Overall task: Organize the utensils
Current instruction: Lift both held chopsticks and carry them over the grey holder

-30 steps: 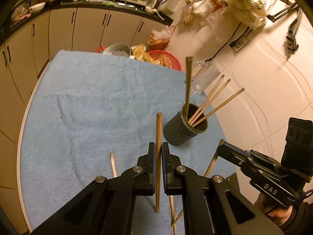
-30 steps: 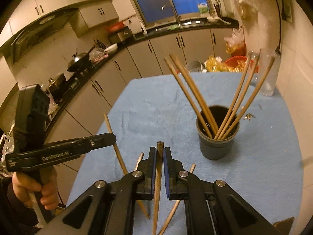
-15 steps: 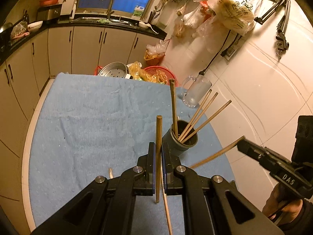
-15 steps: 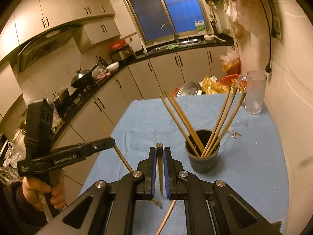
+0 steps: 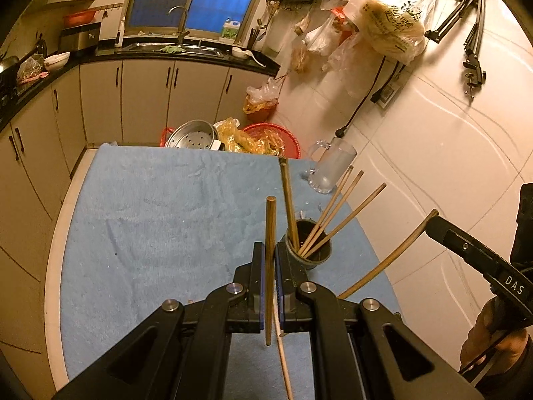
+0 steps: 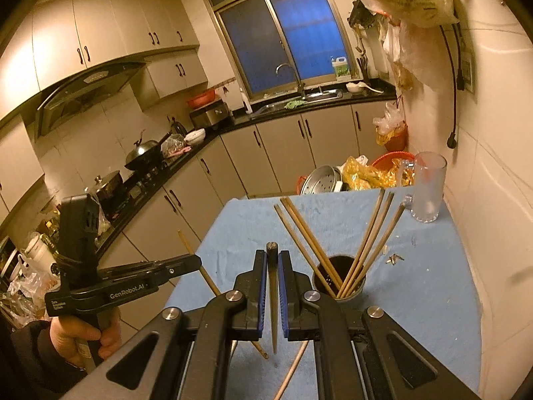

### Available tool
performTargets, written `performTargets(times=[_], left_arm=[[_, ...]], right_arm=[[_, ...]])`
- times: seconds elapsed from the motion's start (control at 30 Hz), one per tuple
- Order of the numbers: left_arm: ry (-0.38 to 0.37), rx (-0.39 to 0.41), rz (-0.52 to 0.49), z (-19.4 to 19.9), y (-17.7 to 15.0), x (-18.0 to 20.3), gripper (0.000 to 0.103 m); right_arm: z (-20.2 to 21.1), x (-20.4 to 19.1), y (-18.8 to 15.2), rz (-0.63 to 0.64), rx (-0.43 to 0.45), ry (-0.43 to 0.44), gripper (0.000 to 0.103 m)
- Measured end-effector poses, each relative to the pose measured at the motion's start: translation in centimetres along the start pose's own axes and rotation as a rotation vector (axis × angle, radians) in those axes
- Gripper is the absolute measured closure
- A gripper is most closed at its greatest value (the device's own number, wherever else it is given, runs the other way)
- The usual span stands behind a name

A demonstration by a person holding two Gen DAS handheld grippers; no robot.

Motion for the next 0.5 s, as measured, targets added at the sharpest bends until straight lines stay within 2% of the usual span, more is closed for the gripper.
performTargets(times=[0.5], left_arm=[[-0.047, 0.043, -0.03, 1.4, 2.3, 2.4, 0.097]], right_arm=[[2.6, -0.2, 2.7, 0.003, 0.068, 0.002, 0.095]])
Point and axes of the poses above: each gripper's, at about its wrist camera, not at the fingertips, and z roughly against the way its jaws point, x to its right, y to its top, the point moved 9 cm from there along -z, roughly the way its jaws point, and after that the axes turned 2 degrees about x, right-handed, at the moved point
